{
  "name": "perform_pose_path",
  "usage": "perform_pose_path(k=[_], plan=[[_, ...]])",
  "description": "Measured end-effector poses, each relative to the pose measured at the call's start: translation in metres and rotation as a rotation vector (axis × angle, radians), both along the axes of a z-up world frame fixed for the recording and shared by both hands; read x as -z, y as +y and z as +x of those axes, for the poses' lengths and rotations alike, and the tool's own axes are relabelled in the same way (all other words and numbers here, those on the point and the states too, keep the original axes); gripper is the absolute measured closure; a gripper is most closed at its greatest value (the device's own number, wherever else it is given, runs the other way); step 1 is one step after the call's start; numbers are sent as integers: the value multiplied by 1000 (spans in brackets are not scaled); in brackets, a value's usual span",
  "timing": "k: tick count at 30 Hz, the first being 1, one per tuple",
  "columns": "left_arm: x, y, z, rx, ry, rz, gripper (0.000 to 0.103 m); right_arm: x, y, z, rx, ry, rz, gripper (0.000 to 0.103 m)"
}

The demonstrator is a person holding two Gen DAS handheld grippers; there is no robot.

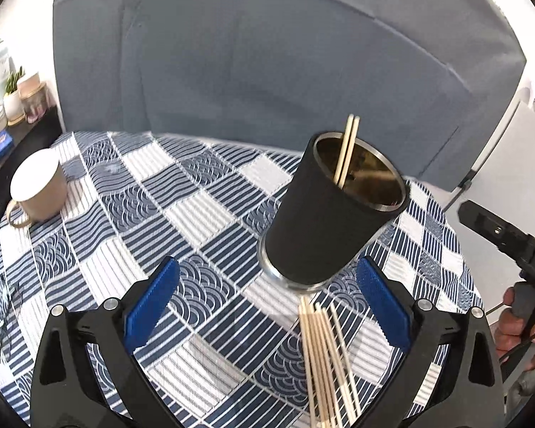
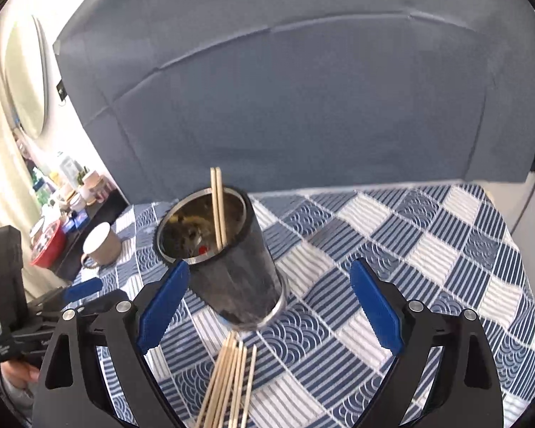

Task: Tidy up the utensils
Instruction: 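Lower both tools back toward the remaining wooden sticks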

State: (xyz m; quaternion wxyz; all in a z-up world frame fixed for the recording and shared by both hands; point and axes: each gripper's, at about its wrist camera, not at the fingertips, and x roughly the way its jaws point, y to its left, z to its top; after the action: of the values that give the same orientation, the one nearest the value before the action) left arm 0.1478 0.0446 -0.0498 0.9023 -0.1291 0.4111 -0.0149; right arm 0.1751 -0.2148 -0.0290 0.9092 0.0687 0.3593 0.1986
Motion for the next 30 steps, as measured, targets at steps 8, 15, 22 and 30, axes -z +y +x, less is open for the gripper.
perform_pose_path(k=[8,15,22,30], plan=[[40,-11,-14,15,114,1,6,50,-6,-13,9,146,-67,16],[71,-27,-25,39,203,20,6,99,-2,-23,-5,259,-164,16],[88,-41,-30,72,249,49,6,130,-3,-27,-14,334,-207,16],[111,-53,-36,110,315,82,6,140,4,-22,-20,370,-216,16]])
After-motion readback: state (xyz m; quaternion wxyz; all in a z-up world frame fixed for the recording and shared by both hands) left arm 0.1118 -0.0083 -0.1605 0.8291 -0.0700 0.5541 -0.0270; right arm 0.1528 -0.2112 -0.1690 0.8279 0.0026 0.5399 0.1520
